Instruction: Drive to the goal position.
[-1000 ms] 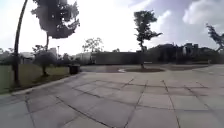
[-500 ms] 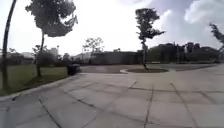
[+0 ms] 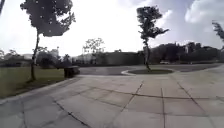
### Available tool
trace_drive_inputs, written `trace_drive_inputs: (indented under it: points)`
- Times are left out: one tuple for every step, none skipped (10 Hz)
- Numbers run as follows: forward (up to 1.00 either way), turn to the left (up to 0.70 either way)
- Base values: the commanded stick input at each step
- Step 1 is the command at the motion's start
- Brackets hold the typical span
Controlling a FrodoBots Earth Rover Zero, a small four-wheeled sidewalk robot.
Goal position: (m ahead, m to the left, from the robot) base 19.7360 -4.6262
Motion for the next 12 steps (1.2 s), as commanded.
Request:
trace_drive_inputs:
  points:
    - [0.85, 0.00]
    - [0.85, 0.00]
    - [0.85, 0.00]
    - [0.85, 0.00]
    - [0.85, 0.00]
    - [0.85, 0.00]
    - [0.85, 0.00]
    - [0.85, 0.00]
    - [0.85, 0.00]
    - [0.85, 0.00]
    - [0.85, 0.00]
    - [0.85, 0.00]
